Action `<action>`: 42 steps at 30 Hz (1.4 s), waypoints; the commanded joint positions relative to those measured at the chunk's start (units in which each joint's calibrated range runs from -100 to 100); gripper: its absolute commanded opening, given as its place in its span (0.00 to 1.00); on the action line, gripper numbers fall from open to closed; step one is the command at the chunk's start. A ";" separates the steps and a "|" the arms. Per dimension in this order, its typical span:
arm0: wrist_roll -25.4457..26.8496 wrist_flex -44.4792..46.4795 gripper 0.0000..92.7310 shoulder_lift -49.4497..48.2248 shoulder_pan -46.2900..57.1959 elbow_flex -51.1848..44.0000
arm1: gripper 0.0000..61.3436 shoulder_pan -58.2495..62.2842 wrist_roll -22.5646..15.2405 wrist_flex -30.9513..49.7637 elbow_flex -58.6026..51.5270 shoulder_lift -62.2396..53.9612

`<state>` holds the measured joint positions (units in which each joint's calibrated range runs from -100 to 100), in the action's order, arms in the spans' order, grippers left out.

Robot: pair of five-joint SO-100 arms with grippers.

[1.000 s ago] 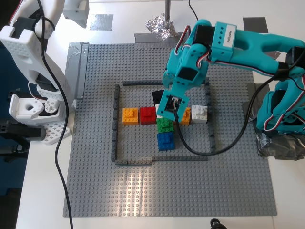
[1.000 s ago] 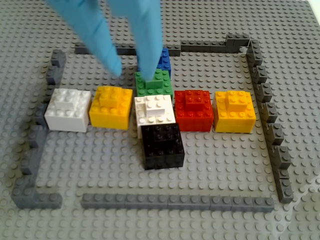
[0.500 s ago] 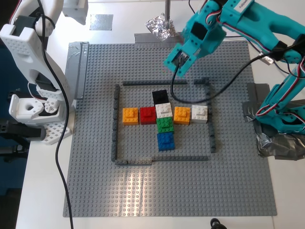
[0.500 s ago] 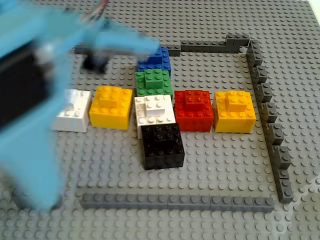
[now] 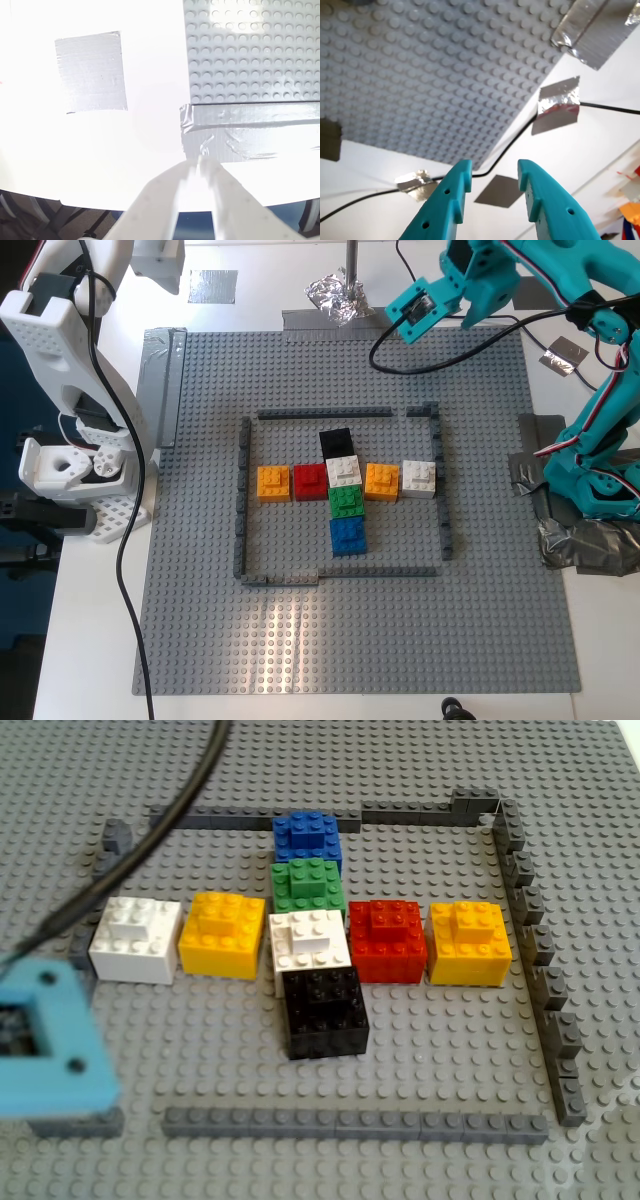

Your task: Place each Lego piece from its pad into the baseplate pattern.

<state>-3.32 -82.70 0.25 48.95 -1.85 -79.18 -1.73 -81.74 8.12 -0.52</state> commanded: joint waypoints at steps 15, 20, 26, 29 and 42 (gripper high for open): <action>0.17 0.35 0.11 8.67 11.37 -16.79 | 0.00 4.50 -2.15 -2.15 6.10 0.69; 0.17 0.35 0.11 8.93 14.13 -18.51 | 0.00 4.72 -2.34 -2.88 6.19 0.43; 0.80 0.35 0.11 8.42 18.05 -18.51 | 0.00 4.72 -2.49 -2.97 6.37 0.43; 1.78 0.35 0.11 8.24 19.93 -18.78 | 0.00 4.57 -2.49 -2.80 6.46 0.43; 1.49 0.27 0.06 5.67 22.33 -19.41 | 0.00 4.21 -2.54 -1.99 6.10 1.20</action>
<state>-1.59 -82.70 9.47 70.85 -19.61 -74.55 -4.08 -84.31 10.35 1.30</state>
